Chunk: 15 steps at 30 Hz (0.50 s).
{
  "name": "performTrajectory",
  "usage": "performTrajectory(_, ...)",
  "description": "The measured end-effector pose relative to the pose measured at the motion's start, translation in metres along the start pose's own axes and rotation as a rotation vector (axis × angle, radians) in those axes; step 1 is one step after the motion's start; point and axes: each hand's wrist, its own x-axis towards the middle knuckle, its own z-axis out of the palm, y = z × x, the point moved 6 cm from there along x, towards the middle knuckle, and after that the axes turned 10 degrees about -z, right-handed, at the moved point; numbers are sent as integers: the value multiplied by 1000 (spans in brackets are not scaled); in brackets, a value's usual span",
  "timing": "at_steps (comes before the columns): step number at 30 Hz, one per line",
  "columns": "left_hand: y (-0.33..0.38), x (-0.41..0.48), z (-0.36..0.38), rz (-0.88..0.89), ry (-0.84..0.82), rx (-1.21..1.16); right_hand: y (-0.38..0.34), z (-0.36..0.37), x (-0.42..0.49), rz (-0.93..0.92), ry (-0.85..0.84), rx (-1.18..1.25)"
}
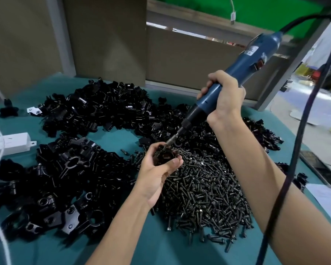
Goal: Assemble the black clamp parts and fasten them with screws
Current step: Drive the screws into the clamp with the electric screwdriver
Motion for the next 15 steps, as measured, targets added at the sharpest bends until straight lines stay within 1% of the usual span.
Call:
performTrajectory(8,-2,-1,2,-26,-12,33,5,-2,2,5,-13,-6)
performTrajectory(15,-3,-1,3,-26,15,132,3,0,4,-11,-33,-29)
